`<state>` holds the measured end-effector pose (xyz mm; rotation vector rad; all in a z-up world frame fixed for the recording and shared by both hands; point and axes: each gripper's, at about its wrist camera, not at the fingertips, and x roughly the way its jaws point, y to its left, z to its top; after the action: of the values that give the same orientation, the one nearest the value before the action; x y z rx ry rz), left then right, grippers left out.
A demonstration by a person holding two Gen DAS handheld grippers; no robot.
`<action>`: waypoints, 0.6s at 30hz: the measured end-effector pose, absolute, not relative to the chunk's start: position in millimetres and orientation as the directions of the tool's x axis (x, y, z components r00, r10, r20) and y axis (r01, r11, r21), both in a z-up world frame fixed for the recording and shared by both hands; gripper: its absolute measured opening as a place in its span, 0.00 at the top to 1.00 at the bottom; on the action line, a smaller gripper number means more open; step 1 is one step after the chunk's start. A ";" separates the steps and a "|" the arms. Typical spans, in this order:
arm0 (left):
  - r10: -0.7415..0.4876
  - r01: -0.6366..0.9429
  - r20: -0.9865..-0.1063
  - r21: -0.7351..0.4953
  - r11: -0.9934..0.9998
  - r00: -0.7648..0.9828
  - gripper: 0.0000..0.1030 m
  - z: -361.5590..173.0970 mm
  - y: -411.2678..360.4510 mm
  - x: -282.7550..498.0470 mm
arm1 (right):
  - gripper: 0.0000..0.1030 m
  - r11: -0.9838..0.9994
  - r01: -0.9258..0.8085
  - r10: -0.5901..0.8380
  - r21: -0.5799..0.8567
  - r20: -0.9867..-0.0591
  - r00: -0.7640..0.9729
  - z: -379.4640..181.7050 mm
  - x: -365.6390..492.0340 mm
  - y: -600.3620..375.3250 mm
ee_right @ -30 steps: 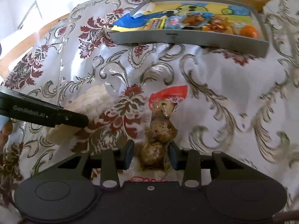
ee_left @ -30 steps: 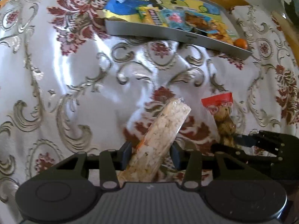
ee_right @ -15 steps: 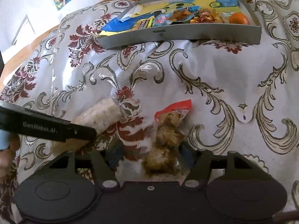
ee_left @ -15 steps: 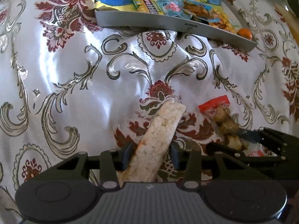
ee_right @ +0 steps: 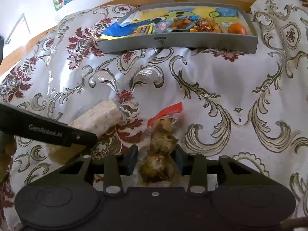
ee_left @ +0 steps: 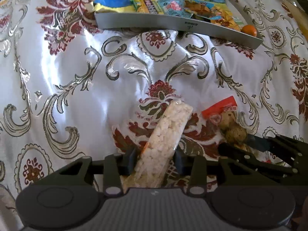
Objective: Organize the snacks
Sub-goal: 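Grasp the rice-cake bar with left tool while right tool grasps the brown snack bag, then carry the rice-cake bar and brown snack bag to the grey tray and lower them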
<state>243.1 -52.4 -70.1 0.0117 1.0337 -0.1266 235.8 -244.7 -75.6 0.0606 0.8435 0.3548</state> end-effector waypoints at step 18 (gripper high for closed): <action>-0.200 0.119 -0.808 -0.161 0.980 0.554 0.68 -7.9 -78.7 240.4 | 0.61 0.943 -0.294 0.327 0.156 -0.607 0.725 -15.4 207.3 -284.9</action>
<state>240.4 -78.7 -8.0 -0.0913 0.9658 -0.1886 207.3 -284.9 -15.4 0.0501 0.6789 0.3427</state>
